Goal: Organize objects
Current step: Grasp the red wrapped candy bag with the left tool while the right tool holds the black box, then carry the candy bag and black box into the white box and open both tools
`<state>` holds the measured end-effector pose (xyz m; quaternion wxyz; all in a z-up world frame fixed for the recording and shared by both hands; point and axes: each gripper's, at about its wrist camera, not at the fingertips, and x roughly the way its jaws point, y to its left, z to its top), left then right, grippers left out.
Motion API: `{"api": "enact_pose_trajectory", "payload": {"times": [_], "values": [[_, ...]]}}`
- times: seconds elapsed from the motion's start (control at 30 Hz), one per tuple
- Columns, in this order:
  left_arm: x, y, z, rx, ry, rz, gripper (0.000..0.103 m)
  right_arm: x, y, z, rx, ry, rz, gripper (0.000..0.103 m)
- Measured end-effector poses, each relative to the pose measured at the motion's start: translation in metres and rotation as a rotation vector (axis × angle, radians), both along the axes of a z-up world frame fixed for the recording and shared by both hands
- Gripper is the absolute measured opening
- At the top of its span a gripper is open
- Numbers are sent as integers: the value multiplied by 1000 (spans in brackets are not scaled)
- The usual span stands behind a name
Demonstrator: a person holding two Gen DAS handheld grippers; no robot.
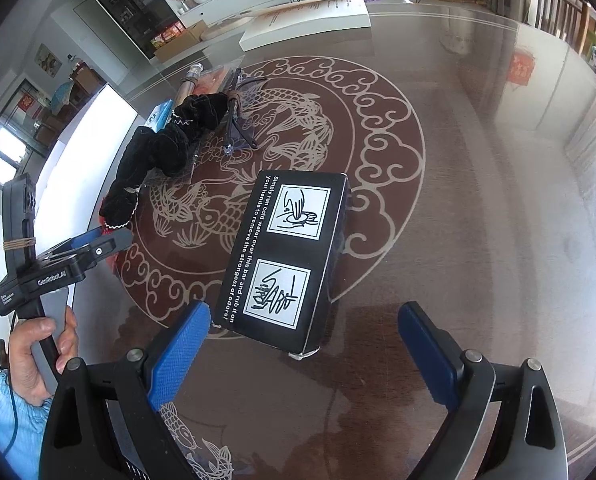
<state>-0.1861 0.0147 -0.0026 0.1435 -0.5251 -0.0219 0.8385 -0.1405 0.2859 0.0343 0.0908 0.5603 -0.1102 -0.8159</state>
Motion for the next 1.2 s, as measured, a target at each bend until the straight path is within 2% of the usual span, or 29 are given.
{"api": "enact_pose_trajectory", "payload": {"times": [0.03,0.07,0.1,0.17,0.27,0.37,0.5,0.53,0.6,0.63,0.67,0.7,0.83,0.93,1.1,1.2], "values": [[3,0,1,-25,17,7,91,2,1,1,9,5,4,95],[8,-1,2,-69,36,14,71,3,2,3,19,9,7,95],[15,-3,3,-96,53,15,62,4,4,4,27,13,10,95],[27,-15,5,-84,62,23,30,5,7,5,35,18,11,95],[49,-37,5,-6,33,39,28,1,9,3,34,8,6,95],[71,-45,4,11,29,37,29,-4,9,1,22,-5,-6,95],[76,-41,5,-43,58,38,42,-14,-4,-6,18,-60,-24,95],[73,-38,4,-68,61,42,53,-17,-9,-8,19,-72,-28,95],[67,-30,2,-114,78,45,56,-26,-23,-13,48,-95,-27,95],[65,-27,1,-141,91,49,52,-29,-29,-16,71,-99,-21,95],[65,-25,1,-170,111,55,31,-32,-34,-17,98,-94,-14,90],[67,-25,2,-171,127,51,20,-33,-36,-17,127,-73,-18,63],[87,-38,9,-75,171,70,20,-23,-31,-9,151,-8,-25,58],[115,-47,28,13,241,73,20,-5,-30,5,109,24,10,58],[157,-67,68,139,328,100,20,17,-48,41,-24,77,63,58],[176,-95,99,206,380,150,20,19,-80,68,-111,121,103,58]]}}
